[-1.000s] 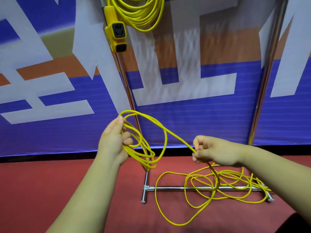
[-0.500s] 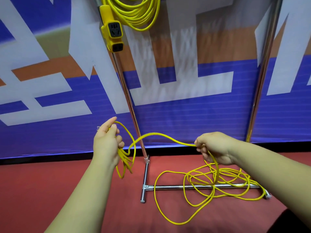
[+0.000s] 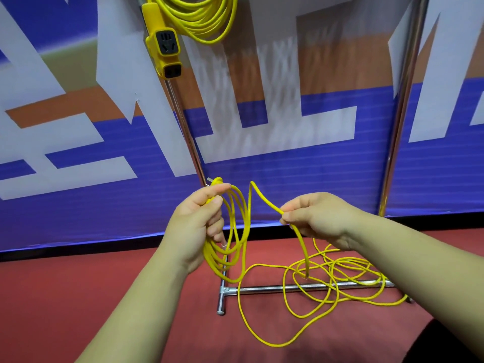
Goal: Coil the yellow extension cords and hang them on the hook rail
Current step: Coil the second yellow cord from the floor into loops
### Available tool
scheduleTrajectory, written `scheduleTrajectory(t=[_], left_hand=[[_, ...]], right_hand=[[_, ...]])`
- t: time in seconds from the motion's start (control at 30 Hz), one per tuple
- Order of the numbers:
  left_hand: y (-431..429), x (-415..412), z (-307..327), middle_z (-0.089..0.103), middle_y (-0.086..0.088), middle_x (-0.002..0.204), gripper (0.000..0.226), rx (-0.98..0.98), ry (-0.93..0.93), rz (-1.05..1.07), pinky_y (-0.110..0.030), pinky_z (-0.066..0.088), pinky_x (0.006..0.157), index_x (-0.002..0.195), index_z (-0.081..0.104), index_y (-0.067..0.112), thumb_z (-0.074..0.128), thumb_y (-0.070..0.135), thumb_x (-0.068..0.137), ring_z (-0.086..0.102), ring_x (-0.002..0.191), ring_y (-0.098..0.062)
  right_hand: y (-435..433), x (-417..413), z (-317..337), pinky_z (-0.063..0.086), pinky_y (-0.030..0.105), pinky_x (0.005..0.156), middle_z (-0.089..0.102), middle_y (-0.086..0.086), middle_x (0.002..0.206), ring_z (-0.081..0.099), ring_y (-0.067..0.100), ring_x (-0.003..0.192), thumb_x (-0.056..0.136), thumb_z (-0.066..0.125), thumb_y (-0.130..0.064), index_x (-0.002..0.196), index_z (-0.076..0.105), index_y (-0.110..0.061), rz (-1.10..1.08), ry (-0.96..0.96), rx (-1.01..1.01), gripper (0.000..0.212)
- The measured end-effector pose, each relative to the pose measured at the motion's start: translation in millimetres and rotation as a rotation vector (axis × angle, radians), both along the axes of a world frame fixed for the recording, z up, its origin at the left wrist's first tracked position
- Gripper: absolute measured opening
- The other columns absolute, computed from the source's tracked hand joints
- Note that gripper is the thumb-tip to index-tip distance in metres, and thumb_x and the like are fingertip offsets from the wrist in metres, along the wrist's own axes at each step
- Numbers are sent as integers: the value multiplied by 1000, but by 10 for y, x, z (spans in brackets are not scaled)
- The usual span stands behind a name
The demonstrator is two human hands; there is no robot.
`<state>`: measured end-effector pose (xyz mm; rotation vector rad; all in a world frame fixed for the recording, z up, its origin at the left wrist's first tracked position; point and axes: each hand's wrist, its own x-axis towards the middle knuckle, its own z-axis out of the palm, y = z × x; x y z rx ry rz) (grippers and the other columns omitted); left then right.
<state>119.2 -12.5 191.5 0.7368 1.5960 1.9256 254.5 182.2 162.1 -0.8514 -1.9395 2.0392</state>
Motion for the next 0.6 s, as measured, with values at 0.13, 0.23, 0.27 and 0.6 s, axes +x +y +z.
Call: scheduleTrajectory(t=[0.13,0.23,0.27,0.6], left_hand=[[112,88,-74,33,-1,62,30,-32,18,22,-19,27,41,125,66,16,48,8,103,28,46,-9],[161,112,-87,53,-3,66,33,-18,24,37,-20,23,41,130,62,20,44,8,105,27,44,-8],[174,119,-89,58,-4,70,34,-18,30,47,-20,22,41,131,61,22,43,8,106,26,45,-9],[288,207,-105,76,-13,95,35,-64,46,116,-21,30,40,131,59,28,42,9,106,36,45,-12]], right_hand=[[-117,28,95,50,21,62,76,10,83,62,9,63,89,69,-5,95,75,-13,-8,110,127,12],[-192,55,134,53,26,69,73,3,73,63,10,66,91,67,-5,96,75,-14,21,173,79,13],[-218,64,143,54,26,71,71,2,71,63,10,67,92,66,-5,96,75,-14,33,193,52,14],[-341,39,140,53,23,69,66,8,71,59,10,65,92,64,-4,96,77,-16,93,308,71,18]])
